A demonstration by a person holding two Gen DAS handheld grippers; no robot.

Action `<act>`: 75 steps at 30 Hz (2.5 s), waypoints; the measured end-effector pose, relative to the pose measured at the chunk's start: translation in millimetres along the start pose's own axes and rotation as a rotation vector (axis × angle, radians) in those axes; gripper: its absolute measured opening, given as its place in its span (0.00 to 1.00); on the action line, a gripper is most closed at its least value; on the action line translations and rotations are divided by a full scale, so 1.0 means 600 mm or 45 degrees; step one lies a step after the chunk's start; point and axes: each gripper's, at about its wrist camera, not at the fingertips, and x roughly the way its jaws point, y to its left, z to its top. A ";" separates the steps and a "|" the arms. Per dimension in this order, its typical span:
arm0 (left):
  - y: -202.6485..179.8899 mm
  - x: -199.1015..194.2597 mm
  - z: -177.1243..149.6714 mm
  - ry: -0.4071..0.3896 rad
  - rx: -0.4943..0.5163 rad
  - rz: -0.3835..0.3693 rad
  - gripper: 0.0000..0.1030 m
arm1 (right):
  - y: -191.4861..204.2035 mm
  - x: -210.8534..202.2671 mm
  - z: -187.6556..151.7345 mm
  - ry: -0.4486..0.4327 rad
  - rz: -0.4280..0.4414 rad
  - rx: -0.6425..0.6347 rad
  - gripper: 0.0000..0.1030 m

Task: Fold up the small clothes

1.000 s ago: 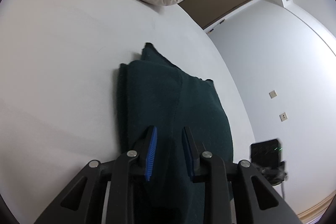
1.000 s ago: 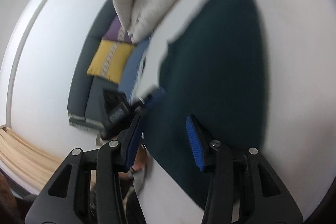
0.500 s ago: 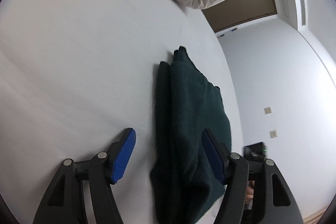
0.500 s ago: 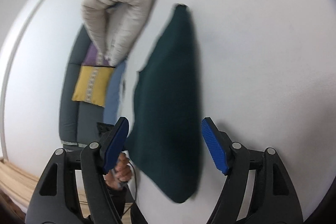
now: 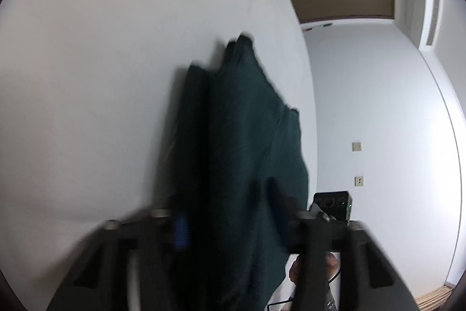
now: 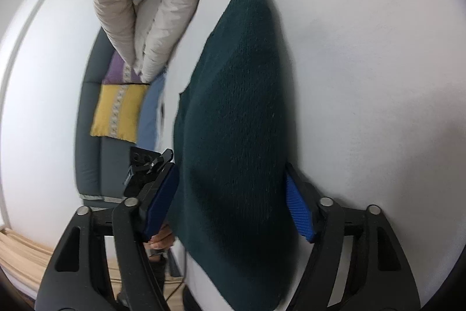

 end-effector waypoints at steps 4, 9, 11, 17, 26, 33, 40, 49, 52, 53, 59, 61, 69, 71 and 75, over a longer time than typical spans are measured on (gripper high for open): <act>0.000 -0.002 -0.014 -0.009 -0.013 0.004 0.25 | 0.008 -0.012 -0.014 -0.022 -0.018 0.005 0.44; -0.038 -0.022 -0.031 -0.007 0.009 0.045 0.23 | 0.055 -0.049 -0.044 -0.065 -0.030 -0.060 0.35; -0.063 -0.037 -0.050 0.007 0.039 0.057 0.23 | 0.084 -0.069 -0.064 -0.069 -0.010 -0.094 0.34; -0.103 -0.095 -0.107 0.009 0.079 0.052 0.23 | 0.139 -0.115 -0.146 -0.065 0.040 -0.138 0.34; -0.098 -0.161 -0.248 0.052 0.147 0.089 0.23 | 0.092 -0.165 -0.342 -0.048 0.048 -0.111 0.34; -0.059 -0.150 -0.307 0.087 0.165 0.106 0.24 | 0.039 -0.187 -0.444 -0.054 0.000 -0.092 0.34; 0.019 -0.156 -0.316 0.025 0.095 0.123 0.33 | -0.044 -0.175 -0.468 -0.082 0.022 0.006 0.35; -0.003 -0.225 -0.365 -0.190 0.219 0.261 0.68 | -0.044 -0.231 -0.497 -0.262 -0.038 0.003 0.40; -0.060 -0.253 -0.415 -0.317 0.424 0.435 0.79 | -0.017 -0.274 -0.518 -0.349 -0.187 -0.088 0.40; -0.080 -0.258 -0.432 -0.357 0.502 0.509 0.82 | 0.002 -0.286 -0.533 -0.389 -0.271 -0.137 0.41; -0.191 -0.307 -0.554 -0.747 0.905 0.870 1.00 | 0.124 -0.336 -0.607 -0.569 -0.669 -0.466 0.57; -0.220 -0.308 -0.582 -0.825 0.994 0.882 1.00 | 0.180 -0.339 -0.643 -0.652 -0.786 -0.597 0.69; -0.288 -0.342 -0.616 -0.959 0.949 0.889 1.00 | 0.337 -0.354 -0.755 -1.034 -0.922 -0.811 1.00; -0.282 -0.342 -0.604 -0.856 0.898 0.886 1.00 | 0.362 -0.357 -0.763 -1.042 -0.919 -0.814 1.00; -0.268 -0.327 -0.612 -0.842 0.844 0.981 1.00 | 0.384 -0.353 -0.762 -0.898 -0.898 -0.763 1.00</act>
